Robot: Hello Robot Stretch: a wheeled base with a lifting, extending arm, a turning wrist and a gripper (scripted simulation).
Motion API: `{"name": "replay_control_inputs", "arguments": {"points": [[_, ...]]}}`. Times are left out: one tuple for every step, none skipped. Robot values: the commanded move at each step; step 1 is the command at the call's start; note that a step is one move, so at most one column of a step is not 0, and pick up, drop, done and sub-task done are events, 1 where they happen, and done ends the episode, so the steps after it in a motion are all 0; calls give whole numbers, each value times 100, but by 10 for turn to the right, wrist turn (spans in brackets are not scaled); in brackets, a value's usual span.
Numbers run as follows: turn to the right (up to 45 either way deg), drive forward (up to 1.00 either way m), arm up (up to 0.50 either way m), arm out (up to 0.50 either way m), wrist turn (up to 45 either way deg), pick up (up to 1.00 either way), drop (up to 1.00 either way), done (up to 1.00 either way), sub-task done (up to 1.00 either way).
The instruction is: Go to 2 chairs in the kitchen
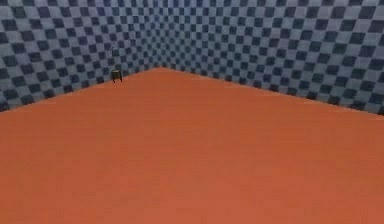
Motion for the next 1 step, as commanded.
{"name": "replay_control_inputs", "arguments": {"points": [[-450,0,0,0,0,0,0,0,0]]}}
